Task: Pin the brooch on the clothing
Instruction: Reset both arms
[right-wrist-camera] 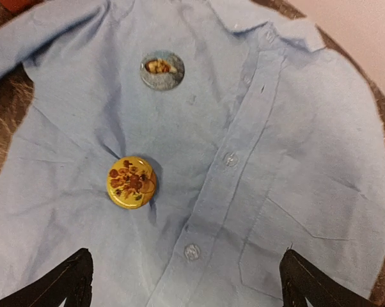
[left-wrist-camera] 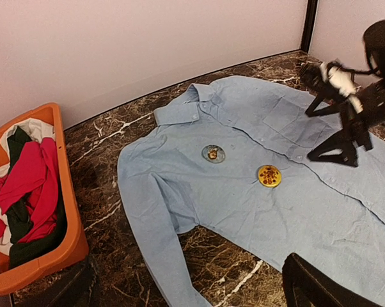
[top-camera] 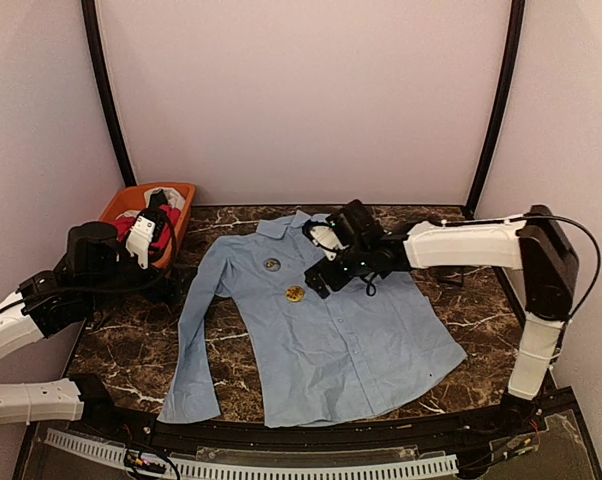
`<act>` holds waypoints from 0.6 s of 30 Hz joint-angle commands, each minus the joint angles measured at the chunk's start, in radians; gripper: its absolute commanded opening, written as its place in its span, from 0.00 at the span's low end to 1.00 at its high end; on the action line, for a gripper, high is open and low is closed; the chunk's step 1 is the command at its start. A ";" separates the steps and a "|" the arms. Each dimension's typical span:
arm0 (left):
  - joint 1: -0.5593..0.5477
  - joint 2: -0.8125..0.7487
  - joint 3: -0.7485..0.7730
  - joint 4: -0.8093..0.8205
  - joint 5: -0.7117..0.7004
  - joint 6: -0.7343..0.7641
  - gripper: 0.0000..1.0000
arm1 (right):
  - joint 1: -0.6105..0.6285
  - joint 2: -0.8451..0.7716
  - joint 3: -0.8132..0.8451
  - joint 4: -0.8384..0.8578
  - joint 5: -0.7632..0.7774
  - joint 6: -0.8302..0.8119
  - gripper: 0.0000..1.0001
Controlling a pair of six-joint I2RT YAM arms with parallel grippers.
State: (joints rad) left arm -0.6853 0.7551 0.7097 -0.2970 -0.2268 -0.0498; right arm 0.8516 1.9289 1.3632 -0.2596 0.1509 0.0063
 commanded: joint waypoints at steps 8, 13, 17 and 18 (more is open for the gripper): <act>0.003 0.016 0.036 -0.133 -0.036 -0.037 0.99 | 0.002 -0.733 -0.481 -0.008 -0.123 0.025 0.99; 0.003 -0.035 0.013 -0.158 -0.060 -0.003 0.99 | 0.002 -1.045 -0.645 0.024 -0.148 0.049 0.99; 0.003 -0.063 0.006 -0.185 -0.058 0.021 0.99 | 0.001 -1.202 -0.695 0.021 -0.148 0.036 0.99; 0.003 -0.072 0.004 -0.187 -0.054 0.022 0.99 | 0.003 -1.213 -0.695 0.020 -0.148 0.038 0.99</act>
State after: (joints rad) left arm -0.6853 0.7120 0.7197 -0.4278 -0.2726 -0.0555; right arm 0.8516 0.7910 0.6853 -0.2859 0.0185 0.0353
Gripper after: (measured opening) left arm 0.987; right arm 0.986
